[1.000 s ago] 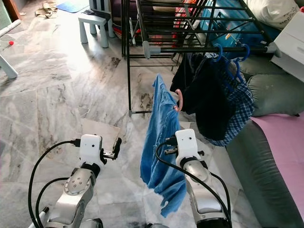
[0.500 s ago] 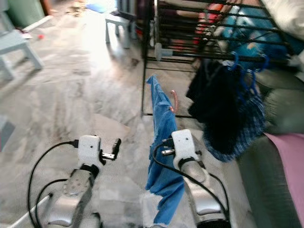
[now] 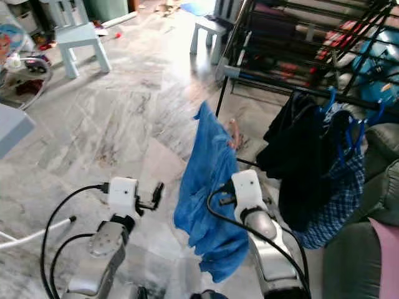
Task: Hang hanger
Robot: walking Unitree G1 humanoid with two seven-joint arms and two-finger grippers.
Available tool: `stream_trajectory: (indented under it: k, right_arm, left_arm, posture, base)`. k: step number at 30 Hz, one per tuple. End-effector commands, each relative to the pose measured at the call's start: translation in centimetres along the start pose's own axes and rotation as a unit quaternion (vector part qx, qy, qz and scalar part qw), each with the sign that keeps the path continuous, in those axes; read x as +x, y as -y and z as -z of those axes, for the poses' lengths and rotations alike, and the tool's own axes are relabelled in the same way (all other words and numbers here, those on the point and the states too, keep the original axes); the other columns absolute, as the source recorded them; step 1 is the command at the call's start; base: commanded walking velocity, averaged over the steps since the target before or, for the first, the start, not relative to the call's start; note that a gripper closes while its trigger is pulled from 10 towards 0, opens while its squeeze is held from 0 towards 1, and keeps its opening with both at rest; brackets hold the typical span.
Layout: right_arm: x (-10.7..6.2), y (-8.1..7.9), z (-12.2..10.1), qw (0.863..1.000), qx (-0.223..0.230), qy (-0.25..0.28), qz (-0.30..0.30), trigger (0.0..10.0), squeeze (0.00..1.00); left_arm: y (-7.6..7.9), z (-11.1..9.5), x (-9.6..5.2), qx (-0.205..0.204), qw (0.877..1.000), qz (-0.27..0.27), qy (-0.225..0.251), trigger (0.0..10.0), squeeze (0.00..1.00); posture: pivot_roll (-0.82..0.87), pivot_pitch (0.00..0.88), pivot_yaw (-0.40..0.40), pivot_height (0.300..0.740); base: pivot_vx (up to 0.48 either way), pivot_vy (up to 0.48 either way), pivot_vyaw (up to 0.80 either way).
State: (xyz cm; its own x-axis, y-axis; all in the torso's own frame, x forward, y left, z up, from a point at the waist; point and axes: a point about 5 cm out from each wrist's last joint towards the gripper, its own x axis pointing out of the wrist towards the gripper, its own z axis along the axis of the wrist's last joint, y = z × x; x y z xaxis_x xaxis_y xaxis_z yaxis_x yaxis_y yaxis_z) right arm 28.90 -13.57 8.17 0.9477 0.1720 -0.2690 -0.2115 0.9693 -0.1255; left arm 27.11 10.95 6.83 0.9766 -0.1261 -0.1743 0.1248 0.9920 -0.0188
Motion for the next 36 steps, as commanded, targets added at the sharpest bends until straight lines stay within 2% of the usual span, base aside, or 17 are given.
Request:
stream_trajectory:
  k: [1,10,36]
  right_arm:
    - [-0.10,-0.17,-0.21,1.000,0.002,0.005,-0.007,10.0,0.00]
    - [-0.15,-0.23,-0.20,1.000,0.003,0.004,-0.013,10.0,0.00]
    - [-0.40,-0.42,0.08,1.000,0.000,-0.006,-0.026,10.0,0.00]
  left_arm:
    - [0.02,0.45,0.10,-0.005,1.000,-0.012,-0.015,10.0,0.00]
    - [0.18,0.46,0.16,-0.008,1.000,-0.018,-0.019,10.0,0.00]
    - [0.49,0.74,0.26,-0.003,0.999,-0.023,-0.032,10.0,0.00]
  posture:
    - [0.04,0.165,-0.116,0.740]
    - [0.04,0.164,-0.118,0.740]
    - [0.03,0.173,-0.120,0.740]
  base:
    - [0.000,0.000,0.00]
    - [0.000,0.000,0.00]
    - [-0.330,0.000,0.00]
